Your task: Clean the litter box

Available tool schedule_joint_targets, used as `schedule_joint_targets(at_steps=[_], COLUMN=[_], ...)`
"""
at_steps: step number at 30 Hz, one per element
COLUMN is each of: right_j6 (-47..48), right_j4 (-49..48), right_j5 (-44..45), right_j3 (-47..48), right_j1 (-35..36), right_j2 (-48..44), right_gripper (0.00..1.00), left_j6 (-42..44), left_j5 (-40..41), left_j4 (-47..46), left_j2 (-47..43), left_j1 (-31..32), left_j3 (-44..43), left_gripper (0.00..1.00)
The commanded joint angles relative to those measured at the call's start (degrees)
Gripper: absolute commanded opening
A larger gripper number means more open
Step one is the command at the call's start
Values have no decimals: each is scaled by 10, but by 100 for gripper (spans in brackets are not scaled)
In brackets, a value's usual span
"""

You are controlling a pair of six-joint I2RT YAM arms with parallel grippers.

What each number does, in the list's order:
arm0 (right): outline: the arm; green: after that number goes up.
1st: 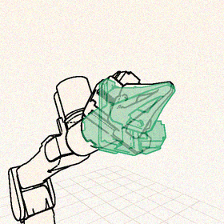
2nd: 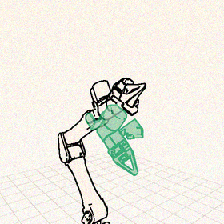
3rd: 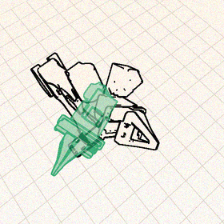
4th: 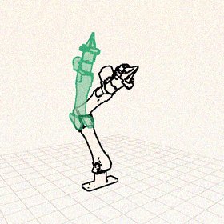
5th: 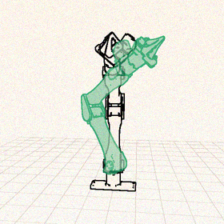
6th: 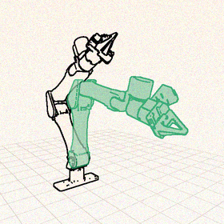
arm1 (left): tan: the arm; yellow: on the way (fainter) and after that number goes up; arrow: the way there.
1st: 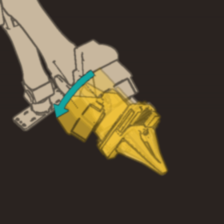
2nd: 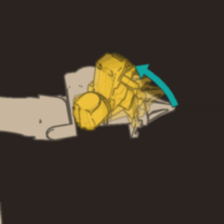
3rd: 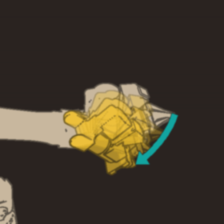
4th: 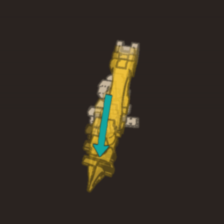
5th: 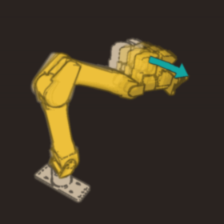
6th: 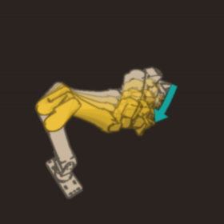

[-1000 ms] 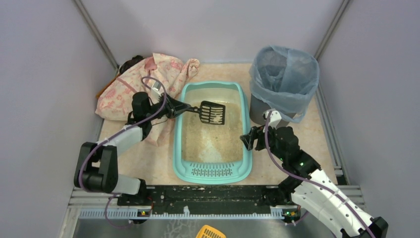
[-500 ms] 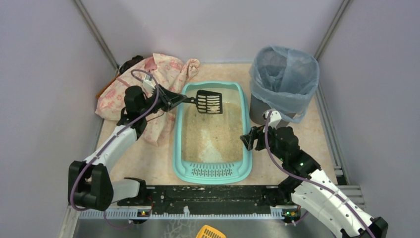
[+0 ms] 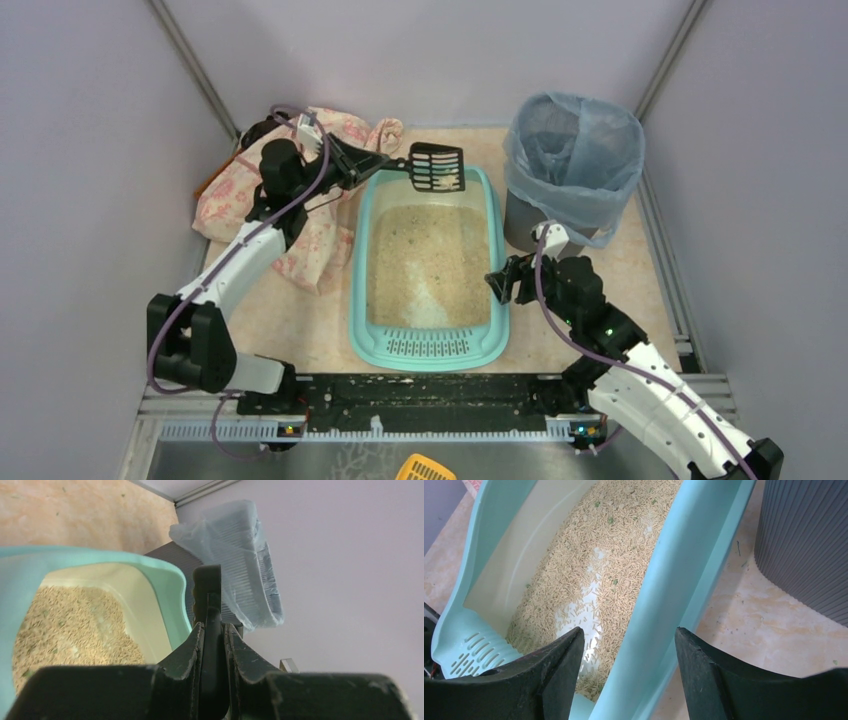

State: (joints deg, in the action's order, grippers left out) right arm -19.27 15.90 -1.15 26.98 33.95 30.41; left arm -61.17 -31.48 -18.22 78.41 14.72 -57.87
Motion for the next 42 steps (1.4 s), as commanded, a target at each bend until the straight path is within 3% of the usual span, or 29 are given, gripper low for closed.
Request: schedule_joint_targets(at_steps=[1,23,26,28,31,36,42], right_j6=[-3,-12,-13,-13,-14,-13,-13], right_j4=[-5,31,32,30,19,17,14], right_j5=[3,10,10,10,10,10,10], right_j3=[15,15,16,13,6,5,4], right_j1=[-1,-1,-1,-1,-1,-1,-1], right_j2=[-21,-73,-76,-77,-73,-70,-65], right_gripper=[67,67,67,67,67,67,67], left_j6=[-19,-28,-15,-4,56,197,291], left_j5=[17,91,90,75,29,27,-68], left_j4=[-37,24,6,-53,-145,-149,-243], left_j2=[52,284,336,369,413,417,407], left_j1=[24,134,150,160,173,193,202], left_j3=[-70,-448,-506,-522,-556,-569,-533], left_gripper=[0,0,0,0,0,0,0])
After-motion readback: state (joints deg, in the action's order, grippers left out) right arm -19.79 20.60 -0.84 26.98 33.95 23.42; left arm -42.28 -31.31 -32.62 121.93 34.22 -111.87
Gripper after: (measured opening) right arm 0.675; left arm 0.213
